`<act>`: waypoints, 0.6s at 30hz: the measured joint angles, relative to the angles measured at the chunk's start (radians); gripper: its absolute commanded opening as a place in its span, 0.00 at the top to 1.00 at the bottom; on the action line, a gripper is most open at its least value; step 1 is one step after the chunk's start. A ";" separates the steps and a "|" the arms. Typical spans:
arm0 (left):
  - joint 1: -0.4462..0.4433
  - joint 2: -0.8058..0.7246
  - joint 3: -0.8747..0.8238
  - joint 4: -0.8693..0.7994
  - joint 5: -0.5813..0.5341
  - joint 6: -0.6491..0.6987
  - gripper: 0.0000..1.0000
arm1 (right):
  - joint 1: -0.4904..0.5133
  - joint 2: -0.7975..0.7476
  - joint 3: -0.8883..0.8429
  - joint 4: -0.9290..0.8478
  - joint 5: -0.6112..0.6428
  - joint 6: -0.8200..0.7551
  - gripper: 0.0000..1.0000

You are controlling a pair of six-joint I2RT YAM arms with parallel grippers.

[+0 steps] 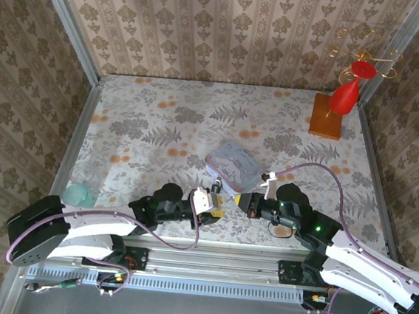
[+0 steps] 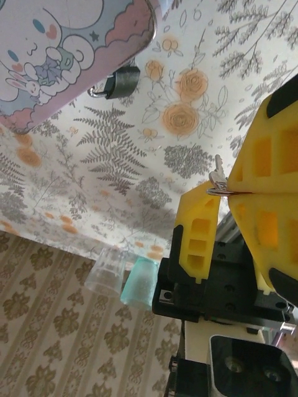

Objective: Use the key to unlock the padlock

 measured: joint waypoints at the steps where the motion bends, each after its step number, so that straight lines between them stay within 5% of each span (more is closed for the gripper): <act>1: -0.004 0.010 0.001 0.016 -0.013 0.006 0.68 | 0.002 0.000 0.000 0.008 0.000 0.009 1.00; 18: -0.016 0.086 0.032 0.108 -0.120 0.024 0.75 | 0.040 0.003 0.000 0.068 0.018 0.076 1.00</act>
